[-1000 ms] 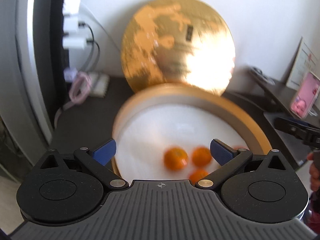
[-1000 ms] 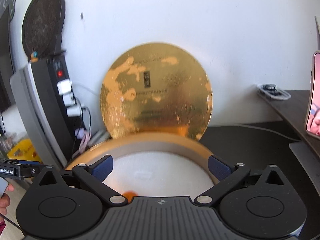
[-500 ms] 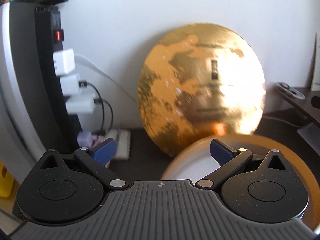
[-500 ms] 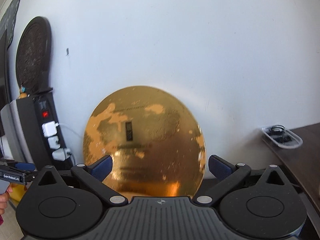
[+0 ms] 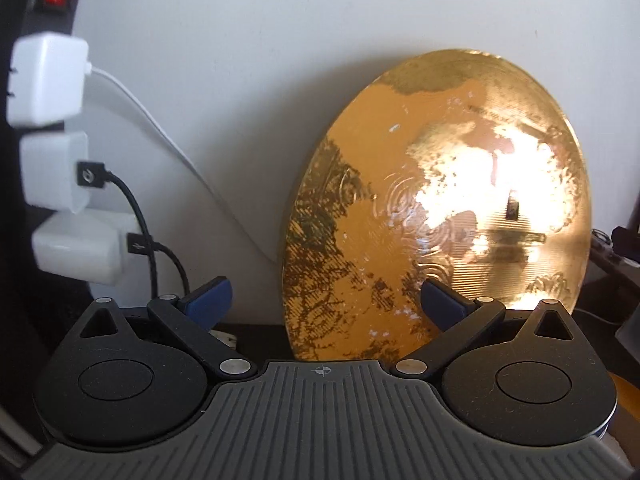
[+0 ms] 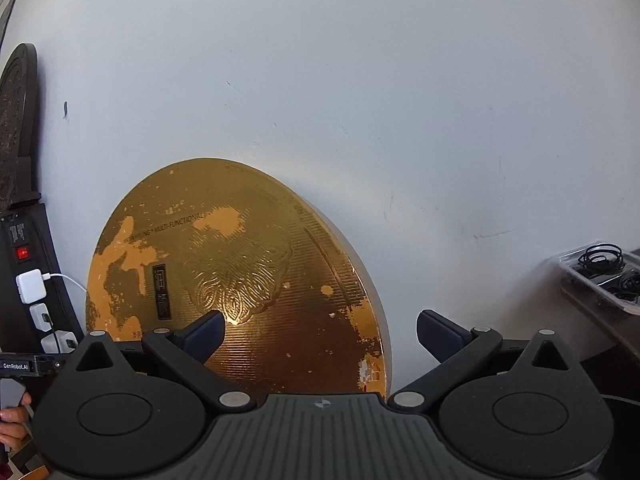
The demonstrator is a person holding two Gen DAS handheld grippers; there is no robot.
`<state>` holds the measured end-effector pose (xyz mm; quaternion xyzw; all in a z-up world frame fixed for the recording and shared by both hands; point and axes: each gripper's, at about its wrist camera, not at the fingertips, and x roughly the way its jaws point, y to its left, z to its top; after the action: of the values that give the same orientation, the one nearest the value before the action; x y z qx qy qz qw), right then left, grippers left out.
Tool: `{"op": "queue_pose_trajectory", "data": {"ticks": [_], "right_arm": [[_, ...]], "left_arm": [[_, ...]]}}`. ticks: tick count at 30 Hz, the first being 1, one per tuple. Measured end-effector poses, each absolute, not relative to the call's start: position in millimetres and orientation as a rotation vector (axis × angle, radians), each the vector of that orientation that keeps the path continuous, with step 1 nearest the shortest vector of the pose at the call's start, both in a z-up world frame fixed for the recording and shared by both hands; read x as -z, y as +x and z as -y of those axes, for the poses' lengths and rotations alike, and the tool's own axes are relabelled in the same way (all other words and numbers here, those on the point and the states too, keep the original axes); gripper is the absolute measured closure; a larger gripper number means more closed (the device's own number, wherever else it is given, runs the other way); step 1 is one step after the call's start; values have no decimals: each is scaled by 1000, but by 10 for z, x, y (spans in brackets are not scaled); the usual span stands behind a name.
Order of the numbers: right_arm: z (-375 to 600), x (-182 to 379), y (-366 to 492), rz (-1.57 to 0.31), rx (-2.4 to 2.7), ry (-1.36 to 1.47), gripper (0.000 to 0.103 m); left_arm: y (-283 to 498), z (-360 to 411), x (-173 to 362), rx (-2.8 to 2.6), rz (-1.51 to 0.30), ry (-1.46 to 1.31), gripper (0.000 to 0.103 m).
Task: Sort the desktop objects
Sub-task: 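Grasp the rim of the gold lid with both grippers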
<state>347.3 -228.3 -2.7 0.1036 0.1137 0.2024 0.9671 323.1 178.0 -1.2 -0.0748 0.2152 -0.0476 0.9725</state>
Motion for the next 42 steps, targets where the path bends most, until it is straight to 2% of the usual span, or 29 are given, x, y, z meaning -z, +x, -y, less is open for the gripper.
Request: {"op": "queue_pose_trajectory", "data": {"ticks": [9,30,36,42], "right_arm": [[2301,134,3732,-215,-437,250,0],[2354,424,4224,-333,-554,397,0],[2274,322,4077,-283,-537,347,3],[2239,-76,3737,-165,-542,318,5]], "left_arm": [[3489,-1687,138,158,-431,-118,0],[3706,-1628,302,194,-416,-108,0],[3609,-1564,220,178,-405,-108,0],[3293,-1506,-118,167,-270,-64,0]]}}
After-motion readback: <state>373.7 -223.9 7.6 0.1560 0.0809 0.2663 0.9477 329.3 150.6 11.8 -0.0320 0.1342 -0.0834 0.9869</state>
